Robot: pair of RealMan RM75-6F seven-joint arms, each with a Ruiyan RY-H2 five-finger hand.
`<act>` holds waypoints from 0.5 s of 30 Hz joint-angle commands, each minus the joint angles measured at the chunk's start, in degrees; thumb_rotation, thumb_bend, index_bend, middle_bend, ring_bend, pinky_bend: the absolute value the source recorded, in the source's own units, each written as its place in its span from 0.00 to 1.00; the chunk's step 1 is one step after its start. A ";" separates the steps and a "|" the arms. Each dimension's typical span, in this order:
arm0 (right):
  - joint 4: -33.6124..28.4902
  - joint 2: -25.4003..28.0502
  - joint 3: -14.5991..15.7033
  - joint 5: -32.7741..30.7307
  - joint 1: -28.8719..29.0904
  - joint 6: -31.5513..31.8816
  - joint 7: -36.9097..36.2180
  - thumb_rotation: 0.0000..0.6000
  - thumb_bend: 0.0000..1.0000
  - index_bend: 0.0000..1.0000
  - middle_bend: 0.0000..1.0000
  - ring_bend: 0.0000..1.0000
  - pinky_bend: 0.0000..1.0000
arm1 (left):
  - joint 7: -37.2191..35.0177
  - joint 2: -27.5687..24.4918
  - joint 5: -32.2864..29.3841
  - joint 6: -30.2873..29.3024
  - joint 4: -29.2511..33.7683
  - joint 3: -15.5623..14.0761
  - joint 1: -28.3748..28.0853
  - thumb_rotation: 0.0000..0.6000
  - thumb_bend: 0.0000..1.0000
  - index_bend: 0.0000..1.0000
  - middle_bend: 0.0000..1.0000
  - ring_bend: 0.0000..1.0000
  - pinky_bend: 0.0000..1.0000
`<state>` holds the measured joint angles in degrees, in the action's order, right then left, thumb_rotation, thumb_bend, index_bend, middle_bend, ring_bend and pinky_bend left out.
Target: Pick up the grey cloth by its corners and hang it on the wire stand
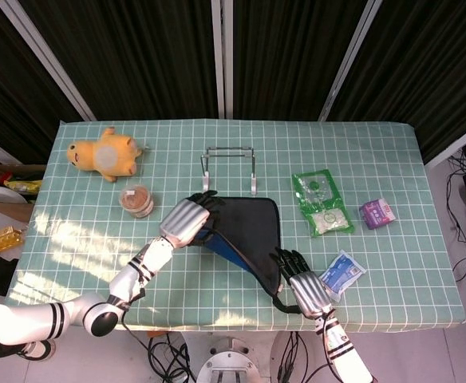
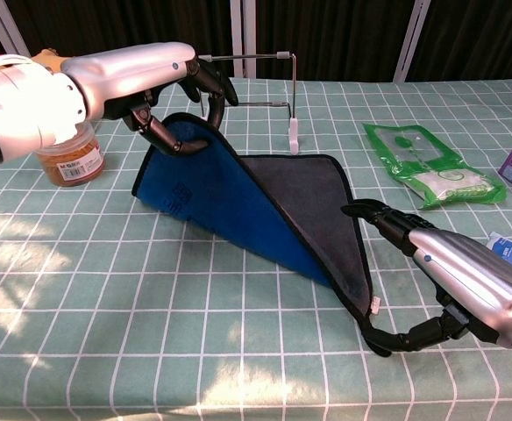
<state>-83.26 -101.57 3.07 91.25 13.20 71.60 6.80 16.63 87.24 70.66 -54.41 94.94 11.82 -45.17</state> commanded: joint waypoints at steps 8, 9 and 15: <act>5.27 -4.45 -0.07 1.28 -0.43 2.70 -6.41 1.00 0.03 0.00 0.00 0.00 0.00 | 0.10 -0.17 -0.70 -0.10 0.05 -0.53 -0.46 1.00 0.43 0.82 0.22 0.11 0.24; 6.37 -4.93 0.03 2.03 -0.75 4.09 -7.70 1.00 0.03 0.00 0.00 0.00 0.00 | 0.03 -0.19 -0.78 -0.14 0.07 -0.51 -0.52 1.00 0.43 0.82 0.22 0.11 0.24; 9.33 -5.84 -0.06 2.86 -1.27 6.49 -10.31 1.00 0.03 0.00 0.00 0.00 0.00 | -0.27 -0.27 -0.91 -0.12 -0.21 -0.70 -0.81 1.00 0.43 0.82 0.22 0.11 0.24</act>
<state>-74.16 -107.21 3.04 93.95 12.08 77.87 -3.28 16.36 86.97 69.75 -54.53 94.72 11.12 -45.97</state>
